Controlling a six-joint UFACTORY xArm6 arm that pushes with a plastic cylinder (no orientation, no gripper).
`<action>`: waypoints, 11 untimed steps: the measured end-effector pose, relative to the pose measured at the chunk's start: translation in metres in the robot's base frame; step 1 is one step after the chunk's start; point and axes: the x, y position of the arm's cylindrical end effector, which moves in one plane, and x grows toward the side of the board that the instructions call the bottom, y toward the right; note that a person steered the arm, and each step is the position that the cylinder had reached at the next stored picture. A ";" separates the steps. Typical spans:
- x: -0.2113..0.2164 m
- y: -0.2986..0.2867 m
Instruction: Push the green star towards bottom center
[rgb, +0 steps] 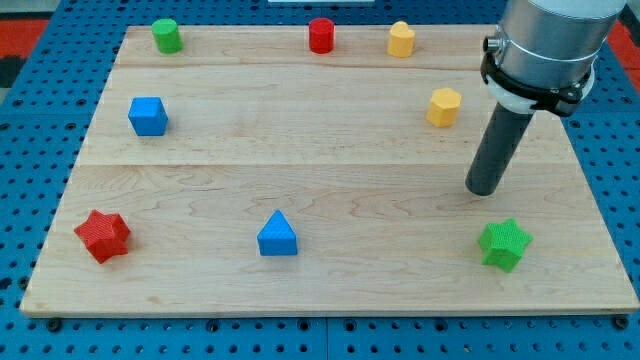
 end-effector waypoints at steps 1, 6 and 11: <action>0.000 0.000; 0.000 0.051; 0.084 0.003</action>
